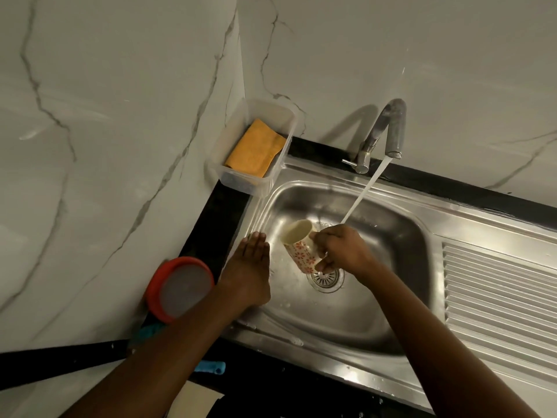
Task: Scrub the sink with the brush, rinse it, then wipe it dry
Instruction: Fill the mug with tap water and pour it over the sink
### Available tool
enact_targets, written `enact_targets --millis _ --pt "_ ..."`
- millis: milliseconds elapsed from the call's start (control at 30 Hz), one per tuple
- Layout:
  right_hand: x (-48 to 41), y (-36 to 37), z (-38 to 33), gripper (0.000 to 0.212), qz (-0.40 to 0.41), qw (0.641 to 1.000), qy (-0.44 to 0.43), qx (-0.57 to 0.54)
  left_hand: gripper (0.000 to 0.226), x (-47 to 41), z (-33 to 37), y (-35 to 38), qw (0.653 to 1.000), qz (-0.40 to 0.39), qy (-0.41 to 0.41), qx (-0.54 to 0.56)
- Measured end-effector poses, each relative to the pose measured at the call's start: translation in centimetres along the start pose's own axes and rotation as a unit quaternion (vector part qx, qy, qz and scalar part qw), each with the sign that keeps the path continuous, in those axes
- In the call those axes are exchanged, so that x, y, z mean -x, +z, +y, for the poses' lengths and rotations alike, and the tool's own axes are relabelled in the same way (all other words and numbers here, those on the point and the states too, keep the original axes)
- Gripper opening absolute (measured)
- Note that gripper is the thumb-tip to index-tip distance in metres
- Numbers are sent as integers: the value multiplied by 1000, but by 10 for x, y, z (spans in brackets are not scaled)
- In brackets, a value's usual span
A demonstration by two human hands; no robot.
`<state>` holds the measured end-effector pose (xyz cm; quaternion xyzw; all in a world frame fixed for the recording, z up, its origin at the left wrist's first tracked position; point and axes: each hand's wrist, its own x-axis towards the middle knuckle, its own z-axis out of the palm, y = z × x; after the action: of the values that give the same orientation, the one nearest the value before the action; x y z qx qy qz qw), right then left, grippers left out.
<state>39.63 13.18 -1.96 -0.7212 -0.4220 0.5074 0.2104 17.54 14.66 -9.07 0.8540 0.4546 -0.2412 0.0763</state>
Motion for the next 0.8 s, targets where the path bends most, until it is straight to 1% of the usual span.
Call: enact_targets --millis 67,133,200,300,367,433,500,533,600,667,733,800 --pt "0 1 -4 31 11 999 -15 45 91 2 -1 0 999 33 -11 14" --pt "-1 7 -13 33 29 993 -49 106 97 0 -4 2 996 67 -47 37" --pt "-4 20 -22 35 45 980 -85 174 102 -1 -8 4 993 69 -74 59" --pt "-6 38 -33 40 50 959 -124 250 108 2 -8 9 994 71 -73 49" --pt "0 46 -37 38 34 944 -148 294 111 8 -5 14 992 87 -63 61" --pt "7 49 -34 35 12 935 -162 315 109 17 0 18 991 96 -52 71" --pt "16 44 -26 35 -13 941 -158 299 103 29 6 24 993 80 -44 73" --pt "19 39 -20 35 -27 950 -150 272 98 35 9 27 994 68 -42 77" --pt "27 25 -5 32 -59 979 -103 167 87 49 17 32 993 43 -42 103" --pt "34 12 10 34 -70 995 -39 61 81 62 24 32 989 8 -46 141" --pt "37 1 22 36 -63 997 -15 45 78 74 31 32 983 -2 -53 174" --pt "38 -3 26 34 -55 994 -25 92 76 82 35 35 979 23 -66 191"
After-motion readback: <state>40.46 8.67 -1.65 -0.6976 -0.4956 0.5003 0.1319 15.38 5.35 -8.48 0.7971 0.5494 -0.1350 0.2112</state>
